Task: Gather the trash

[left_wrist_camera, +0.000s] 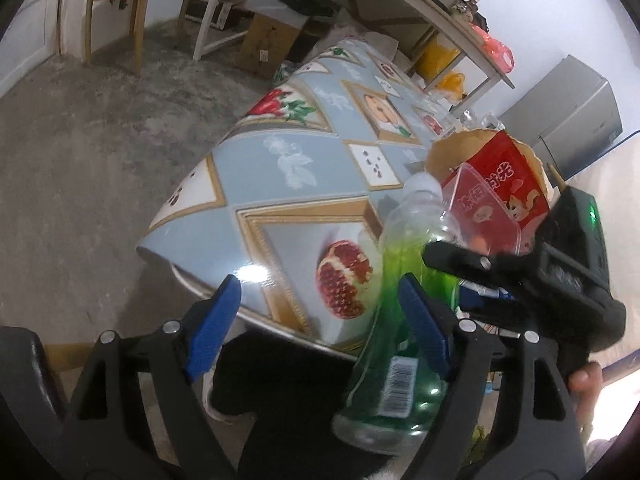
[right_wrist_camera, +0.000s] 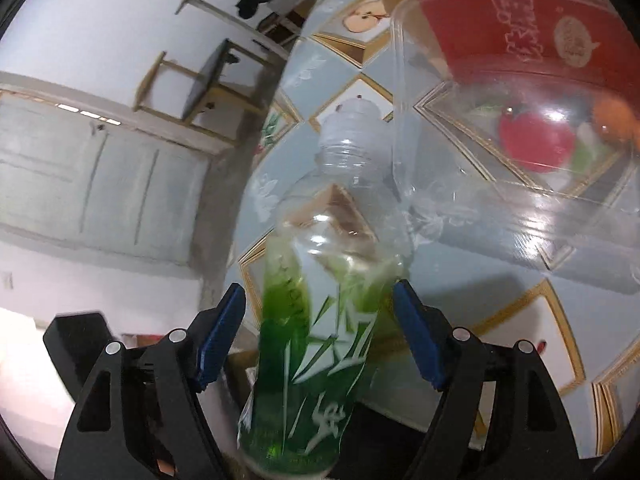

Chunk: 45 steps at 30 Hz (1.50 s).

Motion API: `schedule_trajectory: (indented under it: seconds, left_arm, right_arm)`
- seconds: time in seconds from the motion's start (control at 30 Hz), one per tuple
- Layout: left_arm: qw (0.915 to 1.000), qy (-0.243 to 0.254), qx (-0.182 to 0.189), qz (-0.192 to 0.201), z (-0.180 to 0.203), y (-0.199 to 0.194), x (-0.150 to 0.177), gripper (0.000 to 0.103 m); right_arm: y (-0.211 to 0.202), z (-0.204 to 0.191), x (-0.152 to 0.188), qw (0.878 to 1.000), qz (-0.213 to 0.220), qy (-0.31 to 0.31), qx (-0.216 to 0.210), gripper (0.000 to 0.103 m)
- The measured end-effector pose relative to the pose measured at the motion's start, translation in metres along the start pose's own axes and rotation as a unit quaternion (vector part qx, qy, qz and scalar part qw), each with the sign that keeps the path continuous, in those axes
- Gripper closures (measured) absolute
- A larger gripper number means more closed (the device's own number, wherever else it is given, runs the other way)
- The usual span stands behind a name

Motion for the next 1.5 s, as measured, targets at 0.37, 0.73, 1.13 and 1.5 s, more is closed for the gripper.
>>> schedule_trajectory:
  seconds: [0.37, 0.73, 1.13, 1.5]
  left_arm:
    - [1.0, -0.004, 0.004, 0.001, -0.006, 0.0, 0.002, 0.027]
    - [0.9995, 0.005, 0.008, 0.031, 0.019, -0.019, -0.006, 0.027]
    - [0.9758, 0.173, 0.124, -0.05, 0.208, 0.041, 0.023, 0.025]
    - [0.939, 0.309, 0.094, -0.118, 0.344, 0.144, 0.066, 0.022]
  right_arm:
    - [0.012, 0.004, -0.006, 1.0, 0.007, 0.002, -0.002, 0.035]
    - [-0.047, 0.003, 0.029, 0.994, -0.013, -0.036, -0.1, 0.036]
    - [-0.259, 0.143, 0.054, 0.982, 0.167, 0.035, -0.081, 0.036]
    - [-0.286, 0.268, 0.05, 0.968, 0.216, 0.126, 0.021, 0.036]
Point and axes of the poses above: each gripper's, at about its wrist camera, not at the fingertips, and y roughly the way its jaws point, z to its right, x to its underside, the point moved 9 cm from there along y, roughly the way its jaws point, and after that the axes turned 4 degrees about y, right-handed, at the moved point
